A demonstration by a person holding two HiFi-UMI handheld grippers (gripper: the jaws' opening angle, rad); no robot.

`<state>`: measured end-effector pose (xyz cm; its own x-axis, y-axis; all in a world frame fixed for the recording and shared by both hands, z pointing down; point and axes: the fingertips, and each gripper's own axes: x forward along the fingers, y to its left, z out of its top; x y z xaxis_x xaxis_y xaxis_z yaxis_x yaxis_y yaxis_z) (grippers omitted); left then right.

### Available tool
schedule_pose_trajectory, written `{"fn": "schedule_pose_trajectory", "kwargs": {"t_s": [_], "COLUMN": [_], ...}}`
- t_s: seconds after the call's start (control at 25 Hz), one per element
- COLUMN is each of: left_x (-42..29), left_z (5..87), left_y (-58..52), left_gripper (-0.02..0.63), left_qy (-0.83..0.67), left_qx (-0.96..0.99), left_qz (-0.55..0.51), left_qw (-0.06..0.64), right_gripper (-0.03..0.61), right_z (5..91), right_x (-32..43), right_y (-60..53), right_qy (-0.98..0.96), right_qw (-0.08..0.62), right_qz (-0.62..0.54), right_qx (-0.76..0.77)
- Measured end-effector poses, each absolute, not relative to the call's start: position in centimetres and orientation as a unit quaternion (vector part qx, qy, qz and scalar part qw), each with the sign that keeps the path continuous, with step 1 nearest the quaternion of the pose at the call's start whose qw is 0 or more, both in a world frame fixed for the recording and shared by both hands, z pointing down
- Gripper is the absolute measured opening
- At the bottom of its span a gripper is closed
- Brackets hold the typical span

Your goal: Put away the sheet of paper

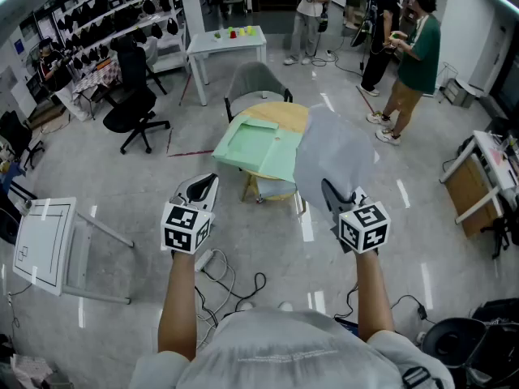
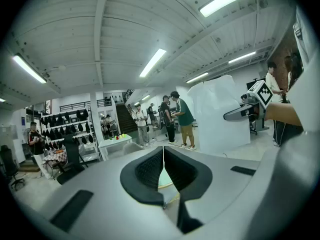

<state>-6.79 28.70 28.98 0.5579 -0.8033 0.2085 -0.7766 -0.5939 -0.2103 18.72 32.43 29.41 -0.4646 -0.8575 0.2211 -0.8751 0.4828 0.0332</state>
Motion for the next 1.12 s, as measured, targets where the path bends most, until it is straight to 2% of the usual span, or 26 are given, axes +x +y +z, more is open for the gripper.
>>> {"fn": "schedule_pose_trajectory", "kwargs": {"t_s": [0.2, 0.72, 1.12], "left_x": [-4.7, -2.5, -4.9], "left_z": [29.8, 31.3, 31.9], "left_y": [29.0, 25.7, 13.1], "left_gripper": [0.023, 0.023, 0.023], "left_qy": [0.454, 0.452, 0.453], "left_qx": [-0.878, -0.875, -0.878], "left_qz": [-0.145, -0.166, -0.144], "left_qw": [0.048, 0.054, 0.055], "right_gripper": [0.029, 0.029, 0.029], "right_z": [30.9, 31.7, 32.4], "right_x": [20.0, 22.8, 22.2], "right_y": [32.3, 27.9, 16.1], "right_qy": [-0.865, -0.861, -0.847], "right_qw": [0.130, 0.079, 0.073], "right_qz": [0.038, 0.090, 0.096], "right_qx": [0.484, 0.495, 0.518]}}
